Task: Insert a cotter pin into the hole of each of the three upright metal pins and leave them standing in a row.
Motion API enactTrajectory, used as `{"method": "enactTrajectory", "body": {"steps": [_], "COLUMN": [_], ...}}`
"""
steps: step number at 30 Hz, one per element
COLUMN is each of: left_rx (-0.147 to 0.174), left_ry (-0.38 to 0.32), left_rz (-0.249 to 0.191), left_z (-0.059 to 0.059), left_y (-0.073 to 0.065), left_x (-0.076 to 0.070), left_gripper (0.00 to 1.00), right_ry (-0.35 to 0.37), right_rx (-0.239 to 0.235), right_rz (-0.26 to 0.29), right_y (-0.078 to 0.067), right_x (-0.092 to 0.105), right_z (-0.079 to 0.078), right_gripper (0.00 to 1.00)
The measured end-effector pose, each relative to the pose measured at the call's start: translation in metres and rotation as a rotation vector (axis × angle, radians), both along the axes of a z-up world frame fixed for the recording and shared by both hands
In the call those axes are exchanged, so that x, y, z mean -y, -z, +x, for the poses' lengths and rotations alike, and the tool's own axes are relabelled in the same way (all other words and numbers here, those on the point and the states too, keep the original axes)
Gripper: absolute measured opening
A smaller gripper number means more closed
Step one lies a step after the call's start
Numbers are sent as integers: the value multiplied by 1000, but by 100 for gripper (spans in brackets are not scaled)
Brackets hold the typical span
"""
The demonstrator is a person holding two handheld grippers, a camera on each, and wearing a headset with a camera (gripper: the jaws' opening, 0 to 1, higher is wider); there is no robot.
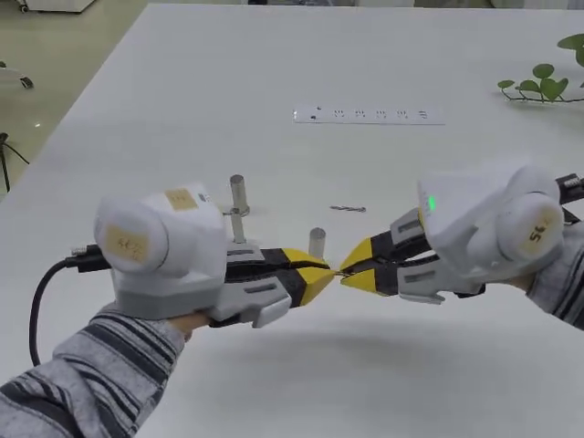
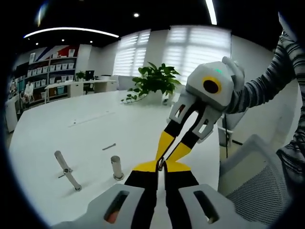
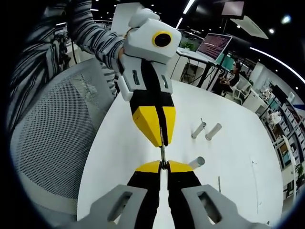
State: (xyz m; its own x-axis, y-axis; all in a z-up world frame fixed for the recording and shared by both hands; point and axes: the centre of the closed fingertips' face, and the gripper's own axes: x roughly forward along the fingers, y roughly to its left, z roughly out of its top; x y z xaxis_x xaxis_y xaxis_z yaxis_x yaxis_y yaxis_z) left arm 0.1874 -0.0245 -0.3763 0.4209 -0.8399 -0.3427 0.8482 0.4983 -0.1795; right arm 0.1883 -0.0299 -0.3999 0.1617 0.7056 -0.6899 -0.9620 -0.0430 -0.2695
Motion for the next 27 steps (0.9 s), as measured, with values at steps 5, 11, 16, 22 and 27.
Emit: {"method": "enactTrajectory", "body": {"steps": [5,11,16,22,27], "left_rx": [41,55,91,102,78], "left_ry": [-19,-64,-137,-232,-292], "left_rz": [54,80,123,155,177], "left_z": [4,11,25,40,52], "left_y": [6,13,21,29,42], "left_x": [-1,-1,-7,-15,-19], "left_gripper": [9,15,19,20,22], "right_ry": [17,47,95,152,190], "right_rx": [24,43,48,59,73], "right_rz": [-10,-30,-52,-69,-96], "right_y": [0,3,10,16,25], "right_x": [2,7,16,24,28], "right_z": [6,14,25,40,55], "right_gripper": [0,0,0,0,0]}}
